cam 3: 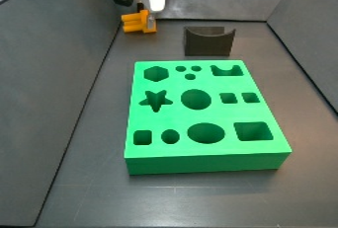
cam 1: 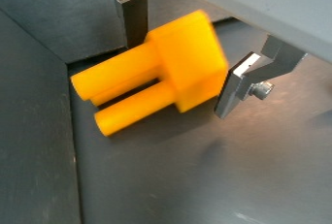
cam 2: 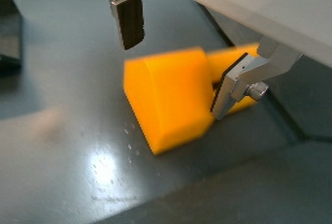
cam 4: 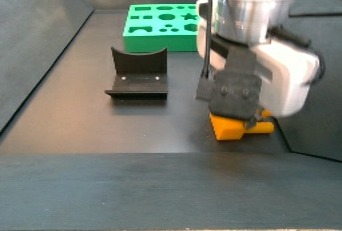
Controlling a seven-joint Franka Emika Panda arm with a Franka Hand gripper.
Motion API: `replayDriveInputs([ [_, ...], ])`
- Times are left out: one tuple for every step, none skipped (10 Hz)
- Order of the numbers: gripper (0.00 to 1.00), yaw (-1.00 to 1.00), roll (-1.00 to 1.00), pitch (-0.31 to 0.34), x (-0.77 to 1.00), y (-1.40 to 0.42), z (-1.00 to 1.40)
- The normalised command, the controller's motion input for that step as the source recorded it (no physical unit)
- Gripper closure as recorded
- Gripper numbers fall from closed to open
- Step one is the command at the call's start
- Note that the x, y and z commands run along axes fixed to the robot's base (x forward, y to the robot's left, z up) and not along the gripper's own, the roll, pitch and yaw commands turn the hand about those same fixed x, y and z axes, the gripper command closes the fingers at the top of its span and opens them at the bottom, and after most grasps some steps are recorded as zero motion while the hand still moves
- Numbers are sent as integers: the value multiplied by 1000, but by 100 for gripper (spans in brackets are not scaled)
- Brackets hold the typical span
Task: Pick up the 3 prong object. Move up. Rotate the 3 prong object. Place the 3 prong object on the fixture. Regrasp the 3 prong object. Move to above the board. Insert the 3 prong object.
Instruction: Pick up the 3 prong object.
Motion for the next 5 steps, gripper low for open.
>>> replayDriveInputs([
  [0,-289,-347,-99,-23,391,-186],
  [0,-274,-314,-81,0,294,-69],
  [0,-271,-226,-11,0,194,-60],
  [0,-323,-130,0,263,0,-103],
  [0,-334,-110,17,477,0,-60],
])
